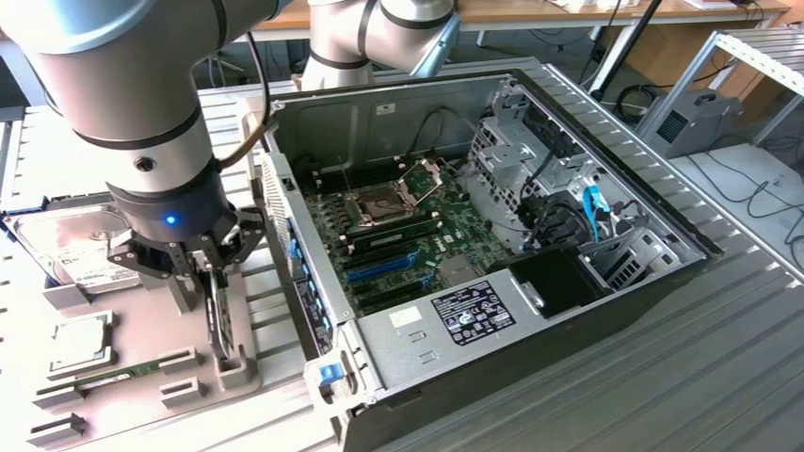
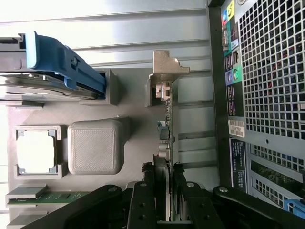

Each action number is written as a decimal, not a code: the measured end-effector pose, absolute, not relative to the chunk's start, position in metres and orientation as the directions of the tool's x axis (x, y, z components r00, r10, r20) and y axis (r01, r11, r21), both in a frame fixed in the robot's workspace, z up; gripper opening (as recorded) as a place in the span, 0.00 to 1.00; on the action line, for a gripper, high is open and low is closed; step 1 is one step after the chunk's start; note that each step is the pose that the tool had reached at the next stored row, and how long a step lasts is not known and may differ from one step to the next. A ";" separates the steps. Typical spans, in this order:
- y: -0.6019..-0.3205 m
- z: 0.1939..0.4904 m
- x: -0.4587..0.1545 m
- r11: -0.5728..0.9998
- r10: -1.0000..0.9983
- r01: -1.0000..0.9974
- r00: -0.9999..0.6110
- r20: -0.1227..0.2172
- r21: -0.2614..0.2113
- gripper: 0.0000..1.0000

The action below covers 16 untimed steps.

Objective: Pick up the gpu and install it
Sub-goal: 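Pick up the gpu and move the gpu toward the slot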

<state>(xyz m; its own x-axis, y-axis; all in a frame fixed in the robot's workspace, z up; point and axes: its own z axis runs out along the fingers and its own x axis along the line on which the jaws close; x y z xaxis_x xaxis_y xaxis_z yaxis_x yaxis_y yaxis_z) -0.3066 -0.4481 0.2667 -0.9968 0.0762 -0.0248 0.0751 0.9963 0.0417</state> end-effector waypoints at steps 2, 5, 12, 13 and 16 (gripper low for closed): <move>-0.448 0.268 -0.307 0.996 0.076 0.075 -0.997 -0.025 0.042 0.26; -0.448 0.268 -0.307 0.996 0.076 0.075 -0.997 -0.025 0.042 0.26; -0.448 0.270 -0.307 0.996 0.076 0.075 -0.997 -0.025 0.042 0.26; -0.448 0.270 -0.307 0.996 0.076 0.075 -0.997 -0.025 0.042 0.26; -0.448 0.270 -0.307 0.996 0.076 0.075 -0.997 -0.025 0.042 0.26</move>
<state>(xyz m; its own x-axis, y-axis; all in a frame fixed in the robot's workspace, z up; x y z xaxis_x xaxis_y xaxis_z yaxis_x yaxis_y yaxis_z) -0.3066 -0.4476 0.2704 -0.9968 0.0761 -0.0248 0.0751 0.9963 0.0417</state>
